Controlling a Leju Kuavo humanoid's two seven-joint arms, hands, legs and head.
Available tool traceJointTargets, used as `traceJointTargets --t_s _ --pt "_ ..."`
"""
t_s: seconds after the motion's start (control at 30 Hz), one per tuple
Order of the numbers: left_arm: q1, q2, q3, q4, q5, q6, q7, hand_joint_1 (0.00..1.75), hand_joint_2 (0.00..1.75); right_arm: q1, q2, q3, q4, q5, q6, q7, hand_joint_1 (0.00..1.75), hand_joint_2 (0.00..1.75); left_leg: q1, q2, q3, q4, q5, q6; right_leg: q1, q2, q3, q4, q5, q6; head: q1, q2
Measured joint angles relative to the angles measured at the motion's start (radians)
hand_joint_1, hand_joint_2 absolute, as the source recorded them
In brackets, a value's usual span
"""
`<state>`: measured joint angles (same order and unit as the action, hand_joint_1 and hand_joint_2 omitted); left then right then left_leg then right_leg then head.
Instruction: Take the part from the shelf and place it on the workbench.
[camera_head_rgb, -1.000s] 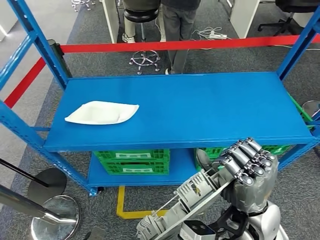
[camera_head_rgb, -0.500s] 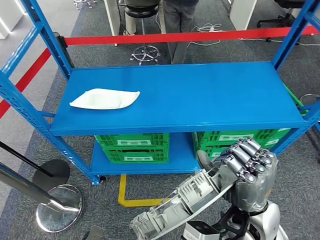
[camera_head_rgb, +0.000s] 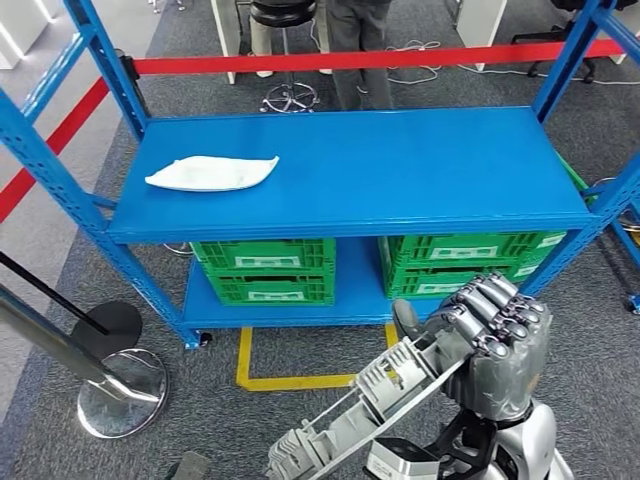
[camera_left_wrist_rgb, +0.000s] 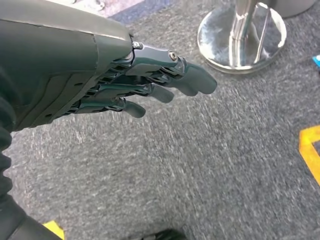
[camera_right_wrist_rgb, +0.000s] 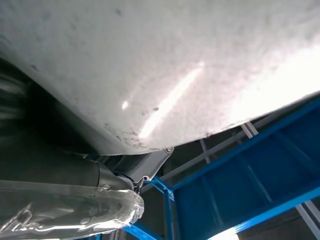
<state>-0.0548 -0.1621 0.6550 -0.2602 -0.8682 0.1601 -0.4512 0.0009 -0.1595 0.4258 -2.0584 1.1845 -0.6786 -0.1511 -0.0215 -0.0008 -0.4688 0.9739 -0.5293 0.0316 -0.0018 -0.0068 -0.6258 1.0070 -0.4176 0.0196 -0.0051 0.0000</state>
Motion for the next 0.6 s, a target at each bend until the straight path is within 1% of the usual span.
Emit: traceJointTargets --t_s 0.03,0.07,0.1,0.13,0.17,0.2,0.23,0.27,0.3,0.33,0.37,0.4,0.43,0.47,0.5,0.53,0.57,0.6 --pt "0.001 0.000 0.000 0.000 0.000 0.000 0.000 0.00 1.75 0.001 0.000 0.000 0.000 0.000 0.000 0.004 1.75 1.75 0.001 0.002 -0.005 -0.004 0.009 0.004 -0.001 0.001 -0.004 0.001 0.000 0.005 -0.001 0.000" --pt "0.002 -0.001 0.000 0.000 0.001 0.001 0.001 0.00 1.75 0.001 0.000 0.001 0.000 0.000 0.000 0.007 1.75 1.75 0.003 0.004 -0.012 -0.008 0.019 0.008 -0.001 0.002 -0.013 0.011 -0.015 0.009 0.000 0.000" --pt "0.003 -0.001 0.000 0.000 0.001 0.001 0.001 0.00 1.75 0.002 0.000 0.001 0.000 0.000 0.000 0.010 1.75 1.75 0.005 0.006 -0.020 -0.011 0.031 0.012 -0.001 0.003 -0.025 0.039 -0.049 0.014 0.001 0.000" --pt "0.002 -0.002 0.000 0.000 0.001 0.001 0.001 0.00 1.75 0.003 0.000 0.001 0.000 0.000 0.000 0.011 1.75 1.75 0.005 0.007 -0.030 -0.012 0.041 0.015 -0.002 0.004 -0.041 0.086 -0.097 0.017 0.001 0.000" --pt "0.003 -0.003 0.000 0.000 0.001 0.001 0.002 0.00 1.75 0.005 0.000 0.001 0.000 0.001 0.000 0.013 1.75 1.75 0.005 0.007 -0.043 -0.012 0.052 0.018 -0.002 0.004 -0.057 0.147 -0.146 0.022 0.002 0.000" --pt "0.003 -0.003 -0.001 0.000 0.001 0.002 0.002 0.00 1.75 0.010 0.000 0.000 0.000 0.001 0.000 0.013 1.75 1.75 0.004 0.008 -0.056 -0.011 0.062 0.020 -0.003 0.004 -0.067 0.207 -0.180 0.025 0.002 0.000" --pt "0.005 -0.002 -0.001 0.000 0.001 0.002 0.002 0.00 1.75 0.017 0.000 0.000 0.000 0.001 0.000 0.012 1.75 1.75 0.003 0.008 -0.070 -0.011 0.072 0.020 -0.003 0.004 -0.068 0.249 -0.190 0.028 0.002 0.000" --pt "0.008 -0.002 -0.001 0.000 0.001 0.003 0.002 0.00 1.75 0.025 0.000 -0.002 0.000 -0.001 0.000 0.008 1.75 1.75 0.003 0.008 -0.085 -0.010 0.082 0.019 -0.004 0.004 -0.055 0.263 -0.177 0.030 0.002 0.000" --pt "0.010 -0.001 -0.001 0.000 0.001 0.004 0.002 0.00 1.75 0.031 0.000 -0.003 0.000 -0.003 0.000 0.001 1.75 1.75 0.003 0.008 -0.100 -0.007 0.092 0.017 -0.006 0.004 -0.027 0.244 -0.150 0.031 0.002 0.000" --pt "0.012 0.000 0.000 0.000 0.002 0.004 0.002 0.00 1.75 0.034 0.000 -0.006 0.000 -0.008 0.000 -0.008 1.75 1.75 0.003 0.008 -0.115 -0.003 0.102 0.014 -0.007 0.004 0.016 0.197 -0.126 0.031 0.002 0.000" --pt "0.014 0.000 -0.001 0.000 0.002 0.005 0.001 0.00 1.75 0.036 0.001 -0.009 0.000 -0.014 0.000 -0.018 1.75 1.75 0.001 0.008 -0.129 0.003 0.109 0.010 -0.008 0.003 0.074 0.131 -0.116 0.030 0.002 0.000" --pt "0.015 0.000 -0.001 0.000 0.003 0.005 0.001 0.00 1.75 0.037 0.003 -0.013 -0.001 -0.021 0.000 -0.027 1.75 1.75 0.000 0.008 -0.141 0.010 0.116 0.006 -0.008 0.004 0.126 0.064 -0.120 0.028 0.002 0.000" --pt "0.015 0.001 -0.001 0.000 0.003 0.006 0.000 0.00 1.75 0.039 0.006 -0.017 -0.001 -0.028 0.000 -0.034 1.75 1.75 -0.001 0.008 -0.150 0.017 0.122 0.001 -0.007 0.004 0.161 0.010 -0.132 0.024 0.002 0.000" --pt "0.015 0.001 -0.001 0.000 0.003 0.007 -0.001 0.00 1.75 0.043 0.009 -0.022 -0.002 -0.035 0.000 -0.040 1.75 1.75 -0.001 0.008 -0.158 0.022 0.130 -0.003 -0.006 0.005 0.178 -0.021 -0.143 0.020 0.001 0.000" --pt "0.015 0.001 -0.001 0.000 0.004 0.008 -0.001 0.00 1.75 0.048 0.011 -0.026 -0.003 -0.040 0.000 -0.044 1.75 1.75 -0.001 0.008 -0.164 0.025 0.139 -0.008 -0.004 0.006 0.175 -0.033 -0.145 0.013 0.001 0.000" --pt "0.017 0.002 -0.001 0.001 0.004 0.008 -0.001 0.00 1.75 0.054 0.014 -0.030 -0.003 -0.043 0.000 -0.047 1.75 1.75 0.001 0.007 -0.169 0.028 0.142 -0.013 -0.005 0.005 0.165 -0.034 -0.142 0.006 0.002 0.000" --pt "0.018 0.002 -0.001 0.001 0.004 0.008 -0.001 0.00 1.75 0.058 0.016 -0.032 -0.003 -0.046 0.000 -0.048 1.75 1.75 0.002 0.006 -0.175 0.036 0.129 -0.019 -0.005 0.004 0.157 -0.033 -0.135 -0.003 0.001 0.000" --pt "0.021 0.002 -0.001 0.001 0.004 0.008 -0.001 0.00 1.75 0.062 0.018 -0.035 -0.003 -0.049 0.000 -0.049 1.75 1.75 0.004 0.004 -0.183 0.059 0.097 -0.025 -0.007 0.003 0.148 -0.033 -0.126 -0.012 0.000 0.000"
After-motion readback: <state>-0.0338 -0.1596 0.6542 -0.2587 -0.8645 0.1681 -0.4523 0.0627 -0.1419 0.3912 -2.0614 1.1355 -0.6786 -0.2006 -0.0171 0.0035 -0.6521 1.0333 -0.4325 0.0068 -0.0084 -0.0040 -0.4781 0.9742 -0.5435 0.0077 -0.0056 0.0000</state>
